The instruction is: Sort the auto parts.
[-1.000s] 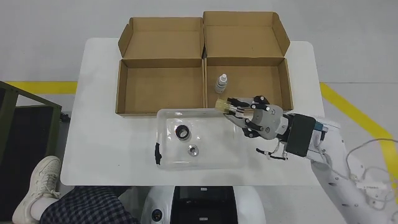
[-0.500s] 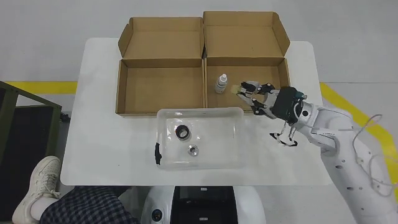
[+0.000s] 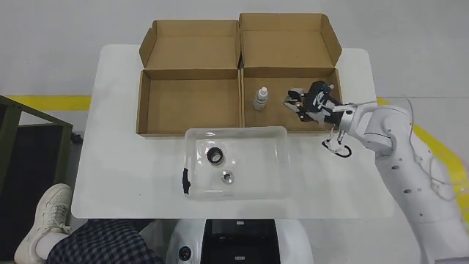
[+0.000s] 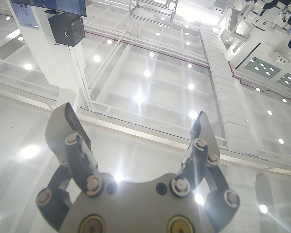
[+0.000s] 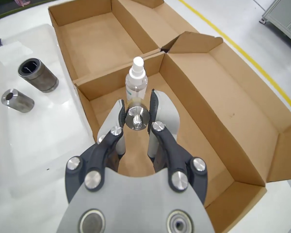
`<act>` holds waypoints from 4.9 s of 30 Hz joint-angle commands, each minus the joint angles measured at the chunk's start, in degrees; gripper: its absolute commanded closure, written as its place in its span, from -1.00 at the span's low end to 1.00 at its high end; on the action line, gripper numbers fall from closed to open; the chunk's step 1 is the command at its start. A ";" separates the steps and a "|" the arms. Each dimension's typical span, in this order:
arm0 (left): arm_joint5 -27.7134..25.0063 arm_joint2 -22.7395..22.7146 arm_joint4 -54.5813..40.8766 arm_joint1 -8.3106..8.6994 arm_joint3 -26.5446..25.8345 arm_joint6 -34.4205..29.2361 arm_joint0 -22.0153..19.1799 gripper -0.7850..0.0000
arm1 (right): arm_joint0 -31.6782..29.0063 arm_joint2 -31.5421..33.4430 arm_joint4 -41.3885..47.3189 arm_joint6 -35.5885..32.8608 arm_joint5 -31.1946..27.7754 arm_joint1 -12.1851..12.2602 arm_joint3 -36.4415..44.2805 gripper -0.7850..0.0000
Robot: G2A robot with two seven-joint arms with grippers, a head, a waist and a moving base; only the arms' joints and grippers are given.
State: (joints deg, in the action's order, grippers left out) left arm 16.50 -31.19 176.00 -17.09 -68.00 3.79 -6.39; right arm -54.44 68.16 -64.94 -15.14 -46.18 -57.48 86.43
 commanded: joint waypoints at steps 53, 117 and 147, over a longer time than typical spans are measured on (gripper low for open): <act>0.00 0.00 0.00 0.00 0.00 0.00 0.00 -1.00 | 8.89 -6.83 2.16 -5.34 -2.93 -2.50 -5.34 -0.62; 0.00 0.00 0.00 0.00 0.00 0.00 0.00 -1.00 | -2.30 -24.36 -9.25 -3.99 -3.14 -4.62 8.52 -0.52; 0.00 0.00 0.00 0.00 0.00 0.00 0.00 -1.00 | -0.59 -28.41 -10.10 -2.67 -3.82 -6.79 4.49 0.70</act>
State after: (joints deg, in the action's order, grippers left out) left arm 16.50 -31.19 176.00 -17.09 -68.00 3.79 -6.39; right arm -55.06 39.76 -75.01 -17.85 -49.90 -64.25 90.97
